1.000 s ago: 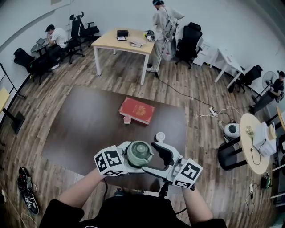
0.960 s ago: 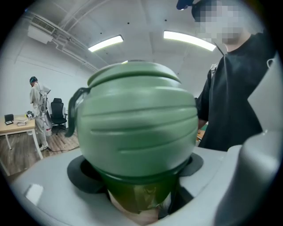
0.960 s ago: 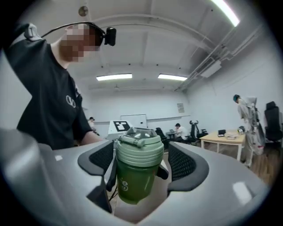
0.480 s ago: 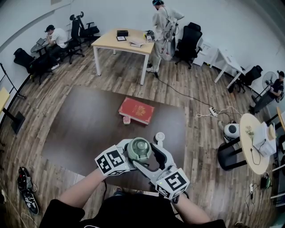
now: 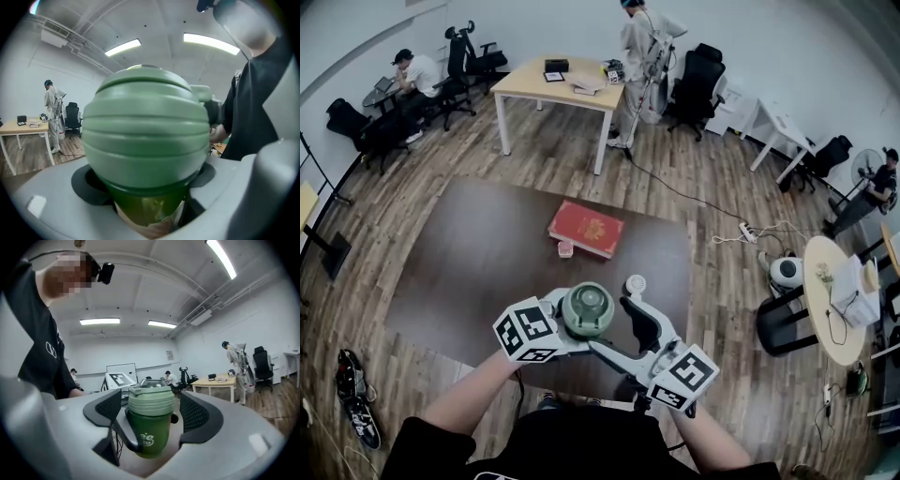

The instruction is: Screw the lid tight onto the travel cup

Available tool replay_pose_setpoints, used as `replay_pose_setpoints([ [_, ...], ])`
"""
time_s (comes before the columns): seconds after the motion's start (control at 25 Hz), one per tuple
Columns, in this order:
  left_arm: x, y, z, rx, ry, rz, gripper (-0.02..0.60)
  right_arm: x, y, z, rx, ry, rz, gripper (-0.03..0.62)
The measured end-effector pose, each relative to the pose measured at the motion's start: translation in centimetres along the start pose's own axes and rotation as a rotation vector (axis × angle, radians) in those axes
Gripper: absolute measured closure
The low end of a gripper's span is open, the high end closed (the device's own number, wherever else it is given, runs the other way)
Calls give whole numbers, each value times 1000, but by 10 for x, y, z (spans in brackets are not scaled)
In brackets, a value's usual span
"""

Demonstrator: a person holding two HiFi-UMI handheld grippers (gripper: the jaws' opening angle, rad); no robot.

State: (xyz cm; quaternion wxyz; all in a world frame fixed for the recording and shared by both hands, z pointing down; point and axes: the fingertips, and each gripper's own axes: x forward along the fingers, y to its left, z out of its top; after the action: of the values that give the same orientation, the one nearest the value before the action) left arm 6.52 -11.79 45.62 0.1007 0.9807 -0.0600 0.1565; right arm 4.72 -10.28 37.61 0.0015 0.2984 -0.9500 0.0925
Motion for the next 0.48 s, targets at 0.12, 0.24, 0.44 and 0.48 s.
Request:
replay_pose_setpoints([
  [0.12, -3, -14, 9, 2, -16, -80, 166, -7, -10, 5, 1, 5, 146, 198],
  [0.24, -2, -34, 10, 28, 14, -166, 166, -9, -1, 1, -37, 45, 338, 198],
  [0.44, 3, -40, 5, 55, 61, -175, 166, -7, 9, 5, -22, 45, 476, 218],
  [0.48, 3, -35, 4, 54, 59, -155, 166, -5, 7, 5, -31, 38, 449, 223],
])
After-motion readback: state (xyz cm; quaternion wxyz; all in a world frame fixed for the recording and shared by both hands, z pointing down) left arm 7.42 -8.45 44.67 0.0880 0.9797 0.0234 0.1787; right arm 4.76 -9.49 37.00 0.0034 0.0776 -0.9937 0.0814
